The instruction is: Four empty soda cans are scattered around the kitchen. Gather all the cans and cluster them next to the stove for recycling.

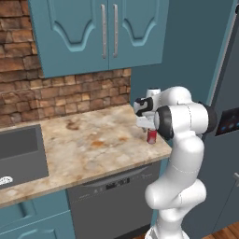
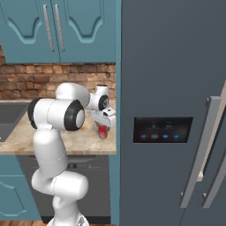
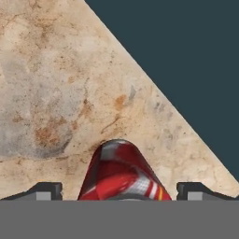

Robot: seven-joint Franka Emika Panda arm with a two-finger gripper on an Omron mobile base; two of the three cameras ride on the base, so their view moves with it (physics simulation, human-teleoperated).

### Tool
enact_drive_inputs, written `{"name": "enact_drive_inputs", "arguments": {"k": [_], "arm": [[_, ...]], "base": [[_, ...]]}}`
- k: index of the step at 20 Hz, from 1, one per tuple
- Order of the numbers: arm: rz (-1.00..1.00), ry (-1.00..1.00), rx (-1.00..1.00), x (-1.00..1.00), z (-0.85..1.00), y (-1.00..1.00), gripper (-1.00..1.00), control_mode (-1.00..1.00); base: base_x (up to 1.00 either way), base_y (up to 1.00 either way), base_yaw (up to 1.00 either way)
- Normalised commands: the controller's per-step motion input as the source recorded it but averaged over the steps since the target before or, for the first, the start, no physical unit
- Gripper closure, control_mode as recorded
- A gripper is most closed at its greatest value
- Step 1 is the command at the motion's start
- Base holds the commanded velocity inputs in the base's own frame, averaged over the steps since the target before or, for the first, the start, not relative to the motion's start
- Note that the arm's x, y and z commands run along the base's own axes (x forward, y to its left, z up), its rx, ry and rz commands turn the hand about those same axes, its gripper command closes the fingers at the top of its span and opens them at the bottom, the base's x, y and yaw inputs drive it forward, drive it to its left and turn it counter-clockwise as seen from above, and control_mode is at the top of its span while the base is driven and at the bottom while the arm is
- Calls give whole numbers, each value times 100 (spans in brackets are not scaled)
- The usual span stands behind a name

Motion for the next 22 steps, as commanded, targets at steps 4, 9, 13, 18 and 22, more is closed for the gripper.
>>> {"name": "enact_drive_inputs", "arguments": {"k": [4, 9, 13, 18, 22], "arm": [[0, 0, 0, 0, 0, 0, 100, -100], [0, 0, 0, 0, 1, 0, 100, -100], [0, -4, 0, -84, 38, 1, 100, -100], [2, -7, 0, -100, 57, 2, 100, -100], [5, -7, 0, -100, 36, 4, 100, -100]], "base": [[0, 0, 0], [0, 0, 0], [0, 0, 0], [0, 0, 0], [0, 0, 0]]}}
